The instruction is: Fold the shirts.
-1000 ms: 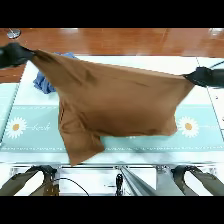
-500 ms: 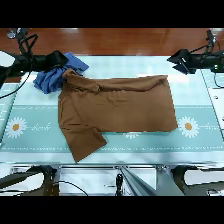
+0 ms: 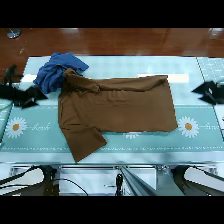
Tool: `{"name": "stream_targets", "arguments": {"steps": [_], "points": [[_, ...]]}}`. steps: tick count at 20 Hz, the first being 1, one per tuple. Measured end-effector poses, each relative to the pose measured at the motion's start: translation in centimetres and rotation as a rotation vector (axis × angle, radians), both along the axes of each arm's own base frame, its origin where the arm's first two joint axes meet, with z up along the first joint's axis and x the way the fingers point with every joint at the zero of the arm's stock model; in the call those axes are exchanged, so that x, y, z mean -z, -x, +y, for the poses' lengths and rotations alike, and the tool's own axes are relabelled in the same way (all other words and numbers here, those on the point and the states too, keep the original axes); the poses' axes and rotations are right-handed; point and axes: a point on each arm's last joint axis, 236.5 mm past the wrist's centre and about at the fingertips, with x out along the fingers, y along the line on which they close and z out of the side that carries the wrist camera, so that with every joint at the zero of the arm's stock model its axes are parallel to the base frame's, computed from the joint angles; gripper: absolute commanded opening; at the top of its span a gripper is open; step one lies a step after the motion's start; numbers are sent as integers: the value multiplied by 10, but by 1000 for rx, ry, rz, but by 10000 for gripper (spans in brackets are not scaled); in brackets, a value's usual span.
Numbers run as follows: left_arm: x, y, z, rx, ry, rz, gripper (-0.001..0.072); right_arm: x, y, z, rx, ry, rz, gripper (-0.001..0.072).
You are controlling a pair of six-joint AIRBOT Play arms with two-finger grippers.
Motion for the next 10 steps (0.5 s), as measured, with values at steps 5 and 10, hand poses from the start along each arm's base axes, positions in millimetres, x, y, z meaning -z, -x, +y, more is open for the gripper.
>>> {"name": "stream_targets", "arguments": {"steps": [5,10], "points": [[39,52,-23,-122,235,68,704,26,36,38,120,-126,-69,629],[54,62,-61,-94,330,60,704,28,44,55,131,-188,-94,629]]}}
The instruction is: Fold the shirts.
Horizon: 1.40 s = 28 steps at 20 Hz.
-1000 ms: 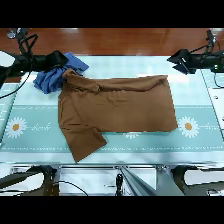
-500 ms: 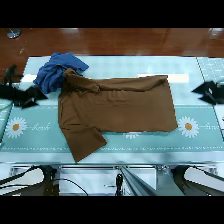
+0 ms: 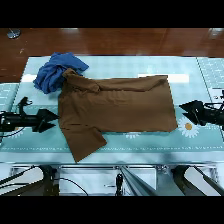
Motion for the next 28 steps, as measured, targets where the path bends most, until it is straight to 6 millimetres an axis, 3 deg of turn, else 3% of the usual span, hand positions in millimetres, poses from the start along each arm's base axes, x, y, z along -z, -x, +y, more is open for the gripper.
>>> {"name": "stream_targets", "arguments": {"steps": [4,5,6,9,13,17,24,25,26,28], "points": [[6,2,-32,76,21,-3,697,-1,2,4,-1,-19,-6,629],[8,3,-39,100,20,-2,409,-3,1,3,5,-22,-6,630],[11,4,-43,122,6,-8,51,-7,1,-3,14,-17,-9,629],[14,3,-49,187,-24,-42,41,-10,11,-27,42,22,49,629],[5,-4,-55,210,-14,-82,41,19,57,-37,28,67,270,629],[-1,-14,-58,197,-2,-120,42,43,81,-11,-92,84,414,629],[-3,-24,-57,173,-7,-152,42,70,69,33,-224,62,463,627],[-4,-26,-58,166,-3,-156,42,71,64,38,-234,53,453,593],[-5,-28,-58,156,1,-161,42,72,56,41,-238,56,433,453],[-8,-32,-59,139,13,-169,41,73,35,40,-241,103,375,26]]}}
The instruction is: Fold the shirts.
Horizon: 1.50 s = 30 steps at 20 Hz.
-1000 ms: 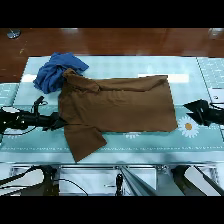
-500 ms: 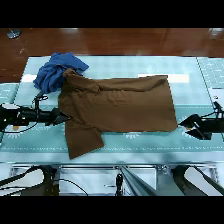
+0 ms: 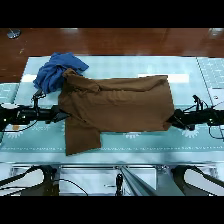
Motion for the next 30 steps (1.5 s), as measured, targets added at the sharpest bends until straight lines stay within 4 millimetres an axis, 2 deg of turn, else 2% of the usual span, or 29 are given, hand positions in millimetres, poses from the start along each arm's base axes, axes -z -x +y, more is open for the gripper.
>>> {"name": "stream_targets", "arguments": {"steps": [2,4,5,6,8,10,11,12,13,14,15,17,19,22,25,28,30], "points": [[-4,-4,-1,-12,12,-11,41,-9,-18,9,-24,-8,-52,26],[-18,-19,0,-22,26,-54,41,-25,-37,12,-66,6,-109,26],[-35,-31,-1,-22,45,-97,41,-40,-52,11,-81,20,-154,26],[-61,-47,-2,-17,62,-165,40,-63,-70,9,-97,33,-215,25],[-134,-84,-1,-10,68,-363,41,-128,-110,3,-119,78,-376,26],[-229,-113,3,-12,27,-615,40,-220,-145,-6,-128,152,-584,26],[-278,-121,6,-28,-8,-739,40,-274,-154,-7,-130,192,-701,26],[-333,-124,9,-54,-45,-871,40,-323,-155,-7,-135,229,-806,26],[-385,-118,11,-76,-86,-988,40,-372,-147,-3,-145,264,-905,26],[-426,-107,12,-87,-139,-1083,40,-413,-131,3,-158,299,-986,26],[-465,-90,13,-102,-203,-1173,40,-443,-112,8,-172,332,-1045,26],[-522,-50,17,-143,-342,-1311,40,-492,-70,14,-177,420,-1154,26],[-559,-8,25,-206,-490,-1399,40,-523,-25,14,-152,520,-1220,26],[-590,59,37,-303,-679,-1476,40,-548,36,15,-109,632,-1276,26],[-601,119,42,-368,-813,-1513,40,-559,82,17,-69,696,-1311,26],[-589,148,45,-375,-884,-1471,40,-557,112,21,-52,718,-1315,26],[-568,147,49,-365,-888,-1389,40,-544,116,20,-52,711,-1281,26]]}}
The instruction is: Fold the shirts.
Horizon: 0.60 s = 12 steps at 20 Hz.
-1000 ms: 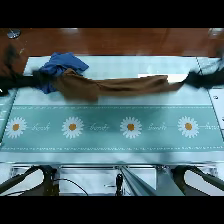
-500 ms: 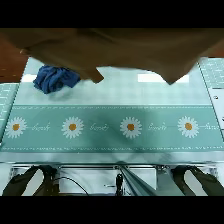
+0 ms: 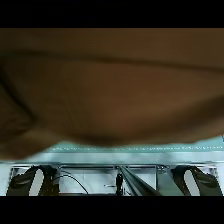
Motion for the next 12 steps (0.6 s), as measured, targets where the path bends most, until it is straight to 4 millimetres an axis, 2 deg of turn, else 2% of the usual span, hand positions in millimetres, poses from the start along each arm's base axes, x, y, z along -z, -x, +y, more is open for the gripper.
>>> {"name": "stream_targets", "arguments": {"steps": [2,5,10,12], "points": [[30,-18,6,0,44,106,40,24,-9,-4,4,-23,72,26],[97,-67,14,26,121,328,41,84,-40,-14,7,-77,241,26],[227,-167,12,140,260,653,40,211,-120,-38,3,-162,548,26],[276,-206,3,182,287,751,40,258,-154,-47,-6,-190,646,26]]}}
